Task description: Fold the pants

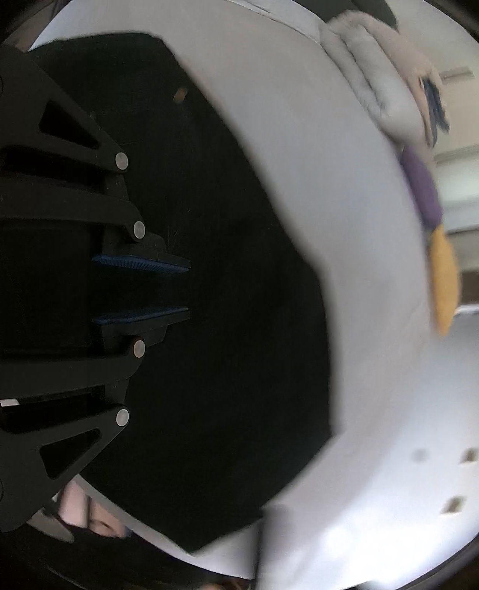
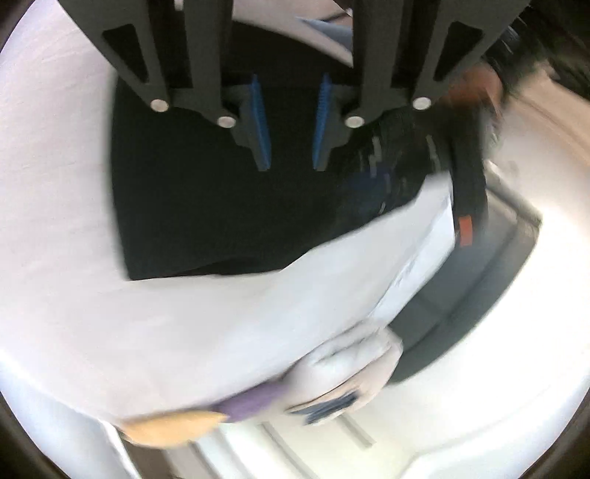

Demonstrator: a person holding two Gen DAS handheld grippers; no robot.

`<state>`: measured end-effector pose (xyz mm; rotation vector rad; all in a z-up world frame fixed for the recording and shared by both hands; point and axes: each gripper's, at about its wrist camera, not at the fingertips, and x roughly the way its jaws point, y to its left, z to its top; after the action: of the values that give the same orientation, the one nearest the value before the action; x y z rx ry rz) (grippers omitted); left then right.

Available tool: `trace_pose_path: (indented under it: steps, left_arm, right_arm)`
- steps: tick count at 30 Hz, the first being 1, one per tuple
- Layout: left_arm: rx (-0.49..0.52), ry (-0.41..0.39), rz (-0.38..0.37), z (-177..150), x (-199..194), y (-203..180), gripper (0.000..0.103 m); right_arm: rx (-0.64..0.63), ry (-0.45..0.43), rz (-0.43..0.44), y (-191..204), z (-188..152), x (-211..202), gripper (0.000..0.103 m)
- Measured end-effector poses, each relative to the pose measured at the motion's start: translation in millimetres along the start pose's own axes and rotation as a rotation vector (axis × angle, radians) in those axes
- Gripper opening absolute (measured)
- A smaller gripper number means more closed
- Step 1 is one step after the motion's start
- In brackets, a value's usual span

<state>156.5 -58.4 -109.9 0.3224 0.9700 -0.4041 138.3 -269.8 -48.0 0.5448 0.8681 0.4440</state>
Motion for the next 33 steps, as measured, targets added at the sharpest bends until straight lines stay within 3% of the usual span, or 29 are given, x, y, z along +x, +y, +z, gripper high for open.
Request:
trace_pose_path:
  steps: [5, 11, 13, 14, 20, 33]
  left_arm:
    - [-0.02, 0.001, 0.039, -2.1, 13.9, -13.0, 0.018]
    - [-0.014, 0.008, 0.048, -7.3, 16.5, -2.1, 0.018]
    - [-0.016, 0.006, 0.048, -9.7, 16.9, -13.1, 0.018]
    - [-0.017, 0.005, 0.045, -11.3, 16.7, -11.7, 0.018]
    - [-0.025, -0.001, 0.036, -26.2, 12.2, -2.5, 0.018]
    - [-0.026, -0.013, 0.03, -29.6, 6.1, -0.5, 0.018]
  right_arm:
    - [0.153, 0.053, 0.066, -61.5, 21.7, 9.5, 0.017]
    - [0.254, 0.127, 0.08, -97.2, 28.8, 50.3, 0.016]
    - [0.282, 0.15, 0.07, -107.6, 25.3, 66.7, 0.0]
    - [0.292, 0.156, 0.067, -109.8, 20.5, 73.8, 0.0]
    - [0.256, 0.205, 0.078, -112.7, -1.0, 63.2, 0.0]
    - [0.272, 0.236, 0.093, -99.5, -82.1, 1.1, 0.0]
